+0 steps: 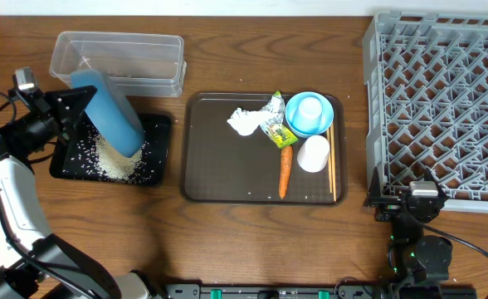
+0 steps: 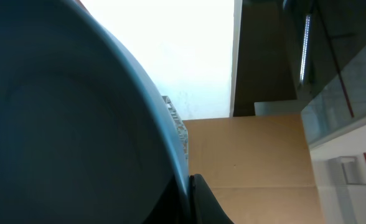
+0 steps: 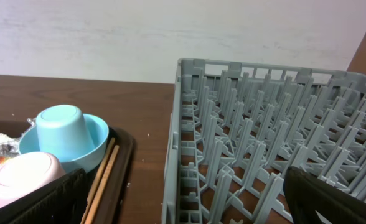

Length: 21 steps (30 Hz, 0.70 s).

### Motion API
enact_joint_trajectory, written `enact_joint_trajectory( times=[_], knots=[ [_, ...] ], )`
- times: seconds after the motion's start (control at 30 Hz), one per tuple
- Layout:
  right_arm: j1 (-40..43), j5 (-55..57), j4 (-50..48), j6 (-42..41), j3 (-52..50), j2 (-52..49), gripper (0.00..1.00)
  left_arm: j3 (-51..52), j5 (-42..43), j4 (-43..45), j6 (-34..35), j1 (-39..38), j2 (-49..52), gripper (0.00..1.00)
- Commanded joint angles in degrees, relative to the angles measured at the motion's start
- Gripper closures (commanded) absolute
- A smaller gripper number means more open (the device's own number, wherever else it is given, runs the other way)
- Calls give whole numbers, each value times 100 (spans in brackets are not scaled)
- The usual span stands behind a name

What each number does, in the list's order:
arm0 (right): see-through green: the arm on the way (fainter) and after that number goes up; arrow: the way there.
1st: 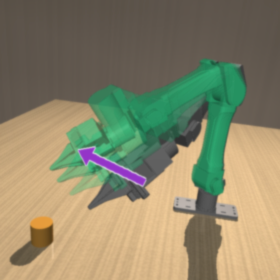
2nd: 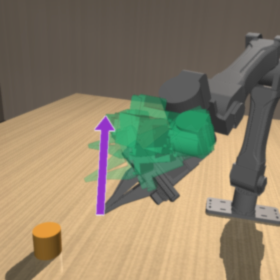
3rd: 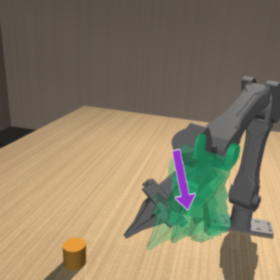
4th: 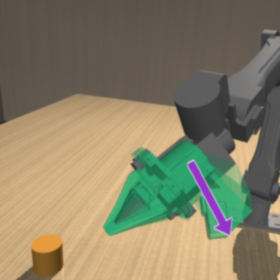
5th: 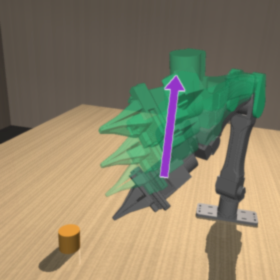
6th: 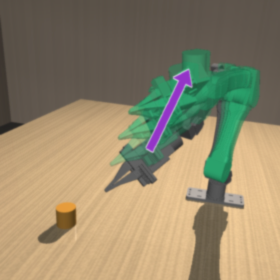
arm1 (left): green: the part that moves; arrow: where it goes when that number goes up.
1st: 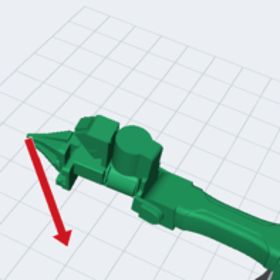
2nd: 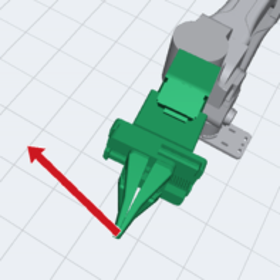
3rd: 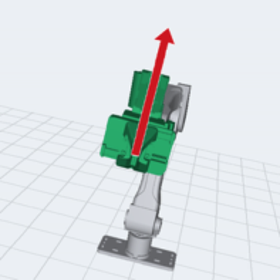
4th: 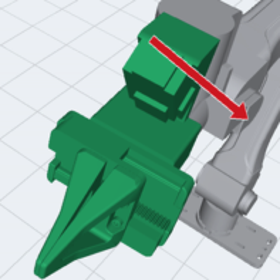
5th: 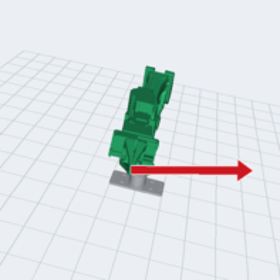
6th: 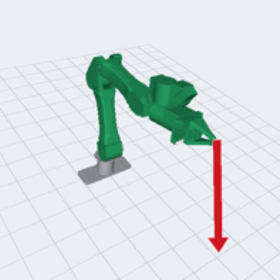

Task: Sort waste into correct bins and load items into the dishwasher rack
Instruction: 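Tilt the blue bowl to pour rice onto the black tray, then return the blue bowl to the brown tray and release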

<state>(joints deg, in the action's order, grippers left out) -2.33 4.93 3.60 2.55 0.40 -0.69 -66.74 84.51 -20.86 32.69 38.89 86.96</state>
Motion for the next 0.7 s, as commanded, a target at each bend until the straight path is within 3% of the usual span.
enact_joint_trajectory(
  times=[0.0,0.27,0.53,0.67],
  knots=[
    [28,17,20,-57,-9,31,1,-98,138,-96,-352,-9,-343,94],
    [28,20,20,-57,-9,31,1,-101,-1001,-144,-116,-376,-1818,94],
    [28,20,20,-57,-9,31,1,-101,-4378,-1460,-992,-2380,-3086,94],
    [28,20,20,-57,-9,31,1,-101,-5351,-1851,-1464,-3770,-3077,94]
  ],
)
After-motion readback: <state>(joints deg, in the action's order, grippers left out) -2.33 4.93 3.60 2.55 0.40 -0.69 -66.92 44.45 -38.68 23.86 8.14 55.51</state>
